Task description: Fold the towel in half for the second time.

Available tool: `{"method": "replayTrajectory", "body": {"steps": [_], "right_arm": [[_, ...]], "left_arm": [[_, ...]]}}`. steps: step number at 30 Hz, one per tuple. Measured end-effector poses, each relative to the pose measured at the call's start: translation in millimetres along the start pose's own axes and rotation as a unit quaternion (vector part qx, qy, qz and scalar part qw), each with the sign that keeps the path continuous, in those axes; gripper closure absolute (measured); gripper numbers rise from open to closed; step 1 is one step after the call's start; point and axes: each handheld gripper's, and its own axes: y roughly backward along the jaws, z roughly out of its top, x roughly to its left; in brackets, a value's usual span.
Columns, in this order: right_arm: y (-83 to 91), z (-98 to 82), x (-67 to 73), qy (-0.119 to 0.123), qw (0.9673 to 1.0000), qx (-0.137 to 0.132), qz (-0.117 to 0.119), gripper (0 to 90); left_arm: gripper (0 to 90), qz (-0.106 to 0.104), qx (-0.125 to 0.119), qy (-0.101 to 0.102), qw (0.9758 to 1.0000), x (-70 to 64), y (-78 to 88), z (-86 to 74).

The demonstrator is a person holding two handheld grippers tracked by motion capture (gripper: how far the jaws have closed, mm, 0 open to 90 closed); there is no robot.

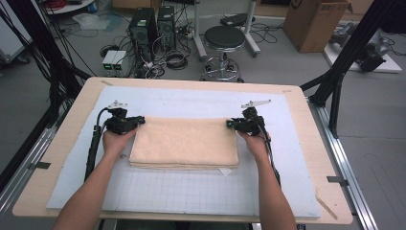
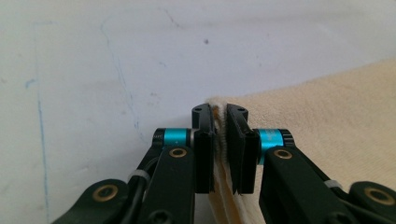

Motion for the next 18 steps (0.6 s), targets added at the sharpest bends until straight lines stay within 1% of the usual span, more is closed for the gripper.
{"method": "replayTrajectory", "body": {"steps": [2,3,4,5,7,10,11,12,14,16,17,18], "right_arm": [[-1.4,-1.0,-0.4,-0.002,1.0,0.004,-0.002,70.9],[-1.4,-0.9,0.0,-0.001,1.0,0.002,-0.003,69.1],[-0.7,-0.4,0.6,0.0,1.0,-0.001,-0.006,67.3],[0.4,-0.1,0.4,0.001,1.0,-0.005,-0.003,65.0],[2.8,0.2,0.9,-0.006,0.9999,-0.01,0.0,60.8],[5.1,0.8,3.3,-0.007,0.9999,-0.01,0.002,55.3],[6.1,1.2,3.8,-0.005,0.9999,-0.012,0.003,53.8],[7.2,1.8,4.7,-0.004,0.9999,-0.016,0.003,52.2],[10.3,3.3,7.8,-0.004,0.9998,-0.021,0.002,48.7],[14.9,5.2,11.1,0.005,0.9997,-0.024,-0.005,46.6],[17.5,6.1,12.8,0.009,0.9996,-0.028,-0.008,45.7],[19.8,6.8,14.2,0.01,0.9995,-0.031,-0.006,44.7]], "left_arm": [[76.0,0.001,-0.002,-0.011,0.9999,0.1,1.0,0.4],[74.1,-0.001,-0.004,-0.013,0.9999,0.8,2.6,1.0],[71.6,-0.003,-0.007,-0.01,0.9999,1.4,4.0,1.3],[70.6,-0.007,-0.006,-0.012,0.9999,2.6,5.8,1.8],[69.0,-0.011,-0.005,-0.013,0.9998,2.9,9.0,2.8],[65.0,-0.014,-0.016,-0.015,0.9997,1.2,13.2,4.9],[63.7,-0.019,-0.018,-0.014,0.9996,0.5,14.9,5.5],[62.8,-0.021,-0.019,-0.018,0.9994,0.2,16.7,6.3],[61.6,-0.02,-0.021,-0.02,0.9994,-0.3,19.1,7.3],[58.5,-0.017,-0.017,-0.017,0.9995,0.3,22.5,8.0],[57.8,-0.018,-0.014,-0.02,0.9995,1.4,24.5,8.1],[57.8,-0.018,-0.014,-0.021,0.9995,2.0,26.1,8.1]]}}
